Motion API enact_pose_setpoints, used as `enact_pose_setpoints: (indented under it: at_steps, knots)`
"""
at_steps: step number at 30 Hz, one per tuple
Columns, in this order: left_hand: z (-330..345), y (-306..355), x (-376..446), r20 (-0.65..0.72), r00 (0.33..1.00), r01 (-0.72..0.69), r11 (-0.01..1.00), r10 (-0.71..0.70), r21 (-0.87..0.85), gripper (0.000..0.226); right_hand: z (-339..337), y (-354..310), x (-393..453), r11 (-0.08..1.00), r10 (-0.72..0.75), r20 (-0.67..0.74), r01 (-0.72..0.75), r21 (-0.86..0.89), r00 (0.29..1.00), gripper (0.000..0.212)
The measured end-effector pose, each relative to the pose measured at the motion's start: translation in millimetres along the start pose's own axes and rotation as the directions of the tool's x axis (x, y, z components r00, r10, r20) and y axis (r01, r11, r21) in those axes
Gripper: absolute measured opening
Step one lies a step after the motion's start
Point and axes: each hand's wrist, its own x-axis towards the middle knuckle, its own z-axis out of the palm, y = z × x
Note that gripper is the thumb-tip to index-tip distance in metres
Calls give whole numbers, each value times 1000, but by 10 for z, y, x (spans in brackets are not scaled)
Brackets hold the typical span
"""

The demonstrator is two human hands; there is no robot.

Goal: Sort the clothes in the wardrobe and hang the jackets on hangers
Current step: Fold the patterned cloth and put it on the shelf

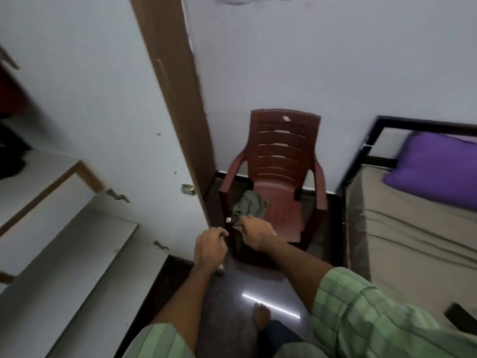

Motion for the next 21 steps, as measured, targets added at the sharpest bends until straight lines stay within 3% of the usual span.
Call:
enact_pose_setpoints:
  at_steps: [7, 12, 16, 21]
  knots:
    - [610, 568, 654, 186, 982, 29, 999, -20, -46, 24, -217, 867, 135, 985, 148, 22, -149, 87, 989, 31]
    - [954, 715, 1582, 343, 939, 16, 998, -33, 53, 38, -213, 1373, 708, 986, 149, 118, -157, 61, 982, 43]
    - [1428, 625, 2447, 346, 921, 184, 983, -180, 22, 39, -72, 1716, 1499, 984, 161, 180, -172, 49, 971, 45]
    - [2405, 120, 3136, 383, 846, 372, 925, -370, 74, 43, 433, 2153, 2579, 974, 165, 224, -194, 113, 960, 50]
